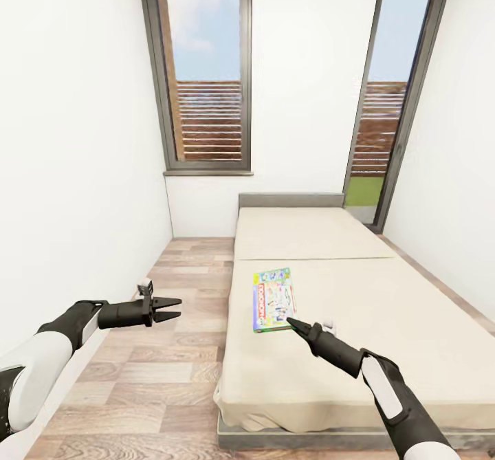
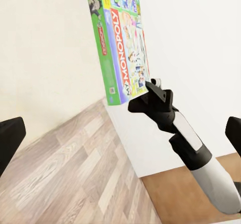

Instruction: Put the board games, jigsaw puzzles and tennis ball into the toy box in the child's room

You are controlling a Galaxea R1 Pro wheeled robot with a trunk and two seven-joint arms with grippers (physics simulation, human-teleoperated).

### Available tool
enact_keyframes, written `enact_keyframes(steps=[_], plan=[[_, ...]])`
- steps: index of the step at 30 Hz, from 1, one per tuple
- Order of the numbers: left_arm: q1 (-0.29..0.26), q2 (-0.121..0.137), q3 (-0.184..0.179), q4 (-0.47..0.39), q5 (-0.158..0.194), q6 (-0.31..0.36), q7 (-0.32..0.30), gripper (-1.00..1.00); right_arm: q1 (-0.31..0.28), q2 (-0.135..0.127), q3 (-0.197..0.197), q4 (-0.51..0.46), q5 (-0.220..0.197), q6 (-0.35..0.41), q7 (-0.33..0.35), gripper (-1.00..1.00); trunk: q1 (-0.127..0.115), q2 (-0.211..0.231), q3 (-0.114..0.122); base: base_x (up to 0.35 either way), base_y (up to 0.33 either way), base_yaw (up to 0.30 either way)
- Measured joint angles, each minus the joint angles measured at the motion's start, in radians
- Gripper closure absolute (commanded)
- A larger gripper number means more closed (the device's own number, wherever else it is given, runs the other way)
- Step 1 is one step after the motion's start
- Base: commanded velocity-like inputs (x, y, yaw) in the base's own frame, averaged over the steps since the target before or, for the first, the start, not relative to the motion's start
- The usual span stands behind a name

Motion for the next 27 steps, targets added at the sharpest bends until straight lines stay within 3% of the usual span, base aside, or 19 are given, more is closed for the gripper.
enact_keyframes(steps=[10,14,20,27], plan=[[0.0,-0.001,-0.012,-0.022,-0.001,0.001,0.0,-1.0,0.014,-0.011,-0.003,-0.076,-0.003,0.01,0.009,1.0,-0.038,0.07,0.034,0.0,0.0,-0.113],[0.0,-0.002,-0.042,-0.023,-0.002,0.002,0.0,-1.0,0.013,-0.042,-0.022,-0.08,-0.006,0.009,0.016,1.0,-0.054,0.098,0.049,0.0,0.0,-0.248],[0.0,-0.002,-0.053,-0.024,-0.001,0.001,0.002,-1.0,0.01,-0.07,-0.073,-0.076,-0.005,0.011,0.121,1.0,-0.077,0.14,0.072,0.0,0.0,-0.256],[0.0,-0.003,-0.055,-0.025,-0.001,0.0,0.003,-1.0,0.01,-0.079,-0.104,-0.072,0.004,0.009,0.158,1.0,-0.104,0.189,0.098,0.0,0.0,-0.257]])
